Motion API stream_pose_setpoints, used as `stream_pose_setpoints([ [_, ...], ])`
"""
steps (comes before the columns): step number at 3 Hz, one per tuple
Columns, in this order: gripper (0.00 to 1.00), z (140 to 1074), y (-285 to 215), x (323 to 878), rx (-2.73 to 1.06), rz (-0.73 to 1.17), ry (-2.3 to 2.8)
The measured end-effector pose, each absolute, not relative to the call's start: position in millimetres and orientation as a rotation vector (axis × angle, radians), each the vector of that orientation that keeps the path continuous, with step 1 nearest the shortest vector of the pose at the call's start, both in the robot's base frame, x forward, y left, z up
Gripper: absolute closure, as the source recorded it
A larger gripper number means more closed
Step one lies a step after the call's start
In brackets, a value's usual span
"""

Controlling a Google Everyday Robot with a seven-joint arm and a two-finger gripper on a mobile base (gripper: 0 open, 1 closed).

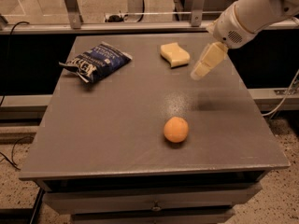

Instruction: Move sponge near orange

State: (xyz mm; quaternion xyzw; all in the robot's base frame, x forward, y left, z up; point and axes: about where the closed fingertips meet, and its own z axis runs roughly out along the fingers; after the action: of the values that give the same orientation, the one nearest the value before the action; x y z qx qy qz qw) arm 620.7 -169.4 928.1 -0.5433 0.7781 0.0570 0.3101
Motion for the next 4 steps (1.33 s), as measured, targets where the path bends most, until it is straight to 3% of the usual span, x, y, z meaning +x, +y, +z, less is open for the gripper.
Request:
stream_pose_setpoints([
  [2,0.0,883,-129,735,-1.133,0.305,2.146],
  [3,0.0,857,-123,761,-1.01,0.338,2.217],
  [4,0.16,842,-118,774,-0.944,0.358,2.237],
])
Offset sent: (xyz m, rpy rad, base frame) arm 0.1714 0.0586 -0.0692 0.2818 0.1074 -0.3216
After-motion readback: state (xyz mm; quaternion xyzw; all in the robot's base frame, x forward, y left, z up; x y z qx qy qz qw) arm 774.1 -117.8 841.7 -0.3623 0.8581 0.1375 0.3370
